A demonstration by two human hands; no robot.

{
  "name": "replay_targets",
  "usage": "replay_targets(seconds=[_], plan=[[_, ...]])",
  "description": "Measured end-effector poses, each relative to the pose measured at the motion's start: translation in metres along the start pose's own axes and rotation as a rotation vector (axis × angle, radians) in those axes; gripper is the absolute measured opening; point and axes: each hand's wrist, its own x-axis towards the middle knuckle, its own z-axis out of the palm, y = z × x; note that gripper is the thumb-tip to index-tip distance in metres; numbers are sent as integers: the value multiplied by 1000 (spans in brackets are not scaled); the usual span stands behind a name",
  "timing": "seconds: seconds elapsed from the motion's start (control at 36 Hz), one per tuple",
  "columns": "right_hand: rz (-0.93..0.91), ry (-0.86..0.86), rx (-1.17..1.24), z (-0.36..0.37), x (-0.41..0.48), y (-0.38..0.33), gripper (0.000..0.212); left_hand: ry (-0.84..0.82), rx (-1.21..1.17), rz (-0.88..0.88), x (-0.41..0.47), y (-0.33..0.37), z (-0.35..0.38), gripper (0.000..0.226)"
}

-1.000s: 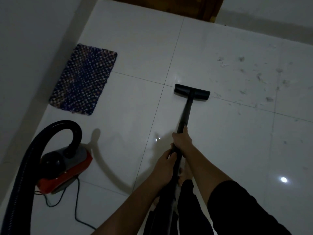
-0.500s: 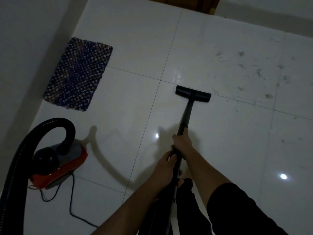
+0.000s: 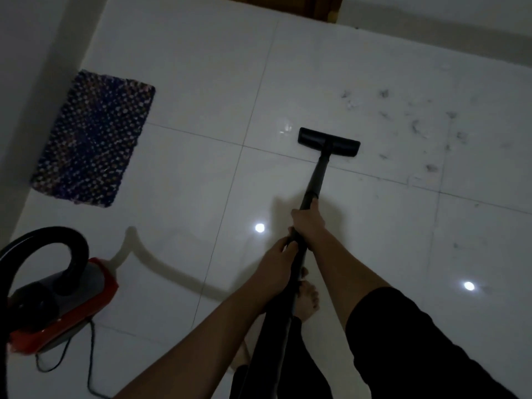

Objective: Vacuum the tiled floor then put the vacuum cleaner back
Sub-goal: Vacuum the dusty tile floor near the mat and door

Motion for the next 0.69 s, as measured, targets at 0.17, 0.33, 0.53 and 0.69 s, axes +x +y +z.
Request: replay_targets(seconds=[0.17,0.33,0.53,0.69], plan=[[-23,33,-1,-31,15,-2,76,-20,35,2,14,9,27,39],[8,79,23,-51,-1,21,77,-83,54,-43,-2,-2,42,36],[41,115,89,-61,-30,57,75,-140,170,-61,-34,-22,48,34],[71,121,130,-54,-43,90,74,-151,204,-83,-51,-44,46,33]])
